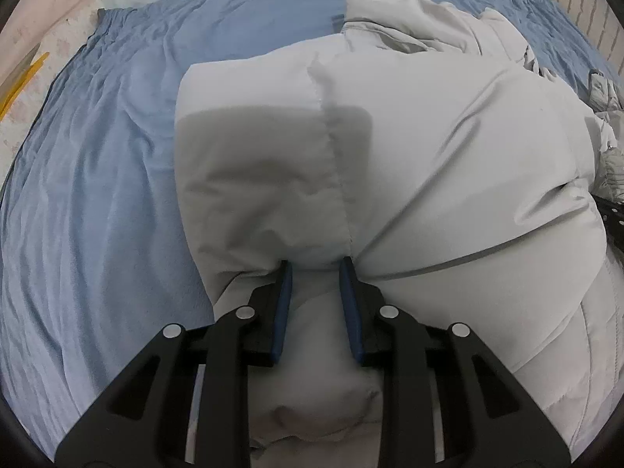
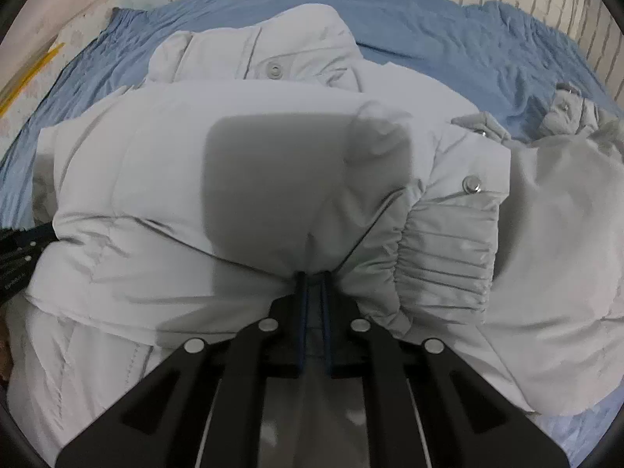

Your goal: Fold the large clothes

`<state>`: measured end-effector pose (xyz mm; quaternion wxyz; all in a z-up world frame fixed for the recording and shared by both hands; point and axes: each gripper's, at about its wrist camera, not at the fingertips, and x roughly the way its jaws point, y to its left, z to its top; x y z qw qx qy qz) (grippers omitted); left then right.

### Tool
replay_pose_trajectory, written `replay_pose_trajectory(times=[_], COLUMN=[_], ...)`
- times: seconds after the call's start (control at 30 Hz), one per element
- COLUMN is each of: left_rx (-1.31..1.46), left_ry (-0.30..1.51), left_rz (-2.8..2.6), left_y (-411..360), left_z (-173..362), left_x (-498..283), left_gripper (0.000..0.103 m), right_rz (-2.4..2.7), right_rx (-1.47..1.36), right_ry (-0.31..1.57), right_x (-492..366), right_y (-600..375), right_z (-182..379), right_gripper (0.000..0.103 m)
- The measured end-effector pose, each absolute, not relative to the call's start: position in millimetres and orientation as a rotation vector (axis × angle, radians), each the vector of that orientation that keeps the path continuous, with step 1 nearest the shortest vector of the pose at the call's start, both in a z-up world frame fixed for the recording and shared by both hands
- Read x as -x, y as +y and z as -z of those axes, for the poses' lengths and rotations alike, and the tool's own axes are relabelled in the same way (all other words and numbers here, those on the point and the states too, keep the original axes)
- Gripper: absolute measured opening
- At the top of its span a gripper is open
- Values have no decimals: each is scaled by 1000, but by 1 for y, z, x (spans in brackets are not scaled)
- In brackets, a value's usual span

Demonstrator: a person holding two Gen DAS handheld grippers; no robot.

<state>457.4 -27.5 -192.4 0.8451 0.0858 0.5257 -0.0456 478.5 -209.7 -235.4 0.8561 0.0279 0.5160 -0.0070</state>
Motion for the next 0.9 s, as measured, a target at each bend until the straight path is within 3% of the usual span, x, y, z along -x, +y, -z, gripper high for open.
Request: replay_pose_trajectory(times=[0.73,0.87,0.9], left_rx=[-163,-110,-96], left_ry=[1096,1069,1071], left_rz=[100,115,114], left_y=[-10,-2,0], left_z=[187,182,180], left_x=[-442,-432,-432], left_gripper=[26,30,31], right_rz=[-13,-33,13], right_rx=[-118,-198,-190], right_ry=[1114,1071,1046], right_x=[-476,-445,-432], right_y=[-221,-250,-265], right_z=[226,203,194], right_gripper=[7,14,27])
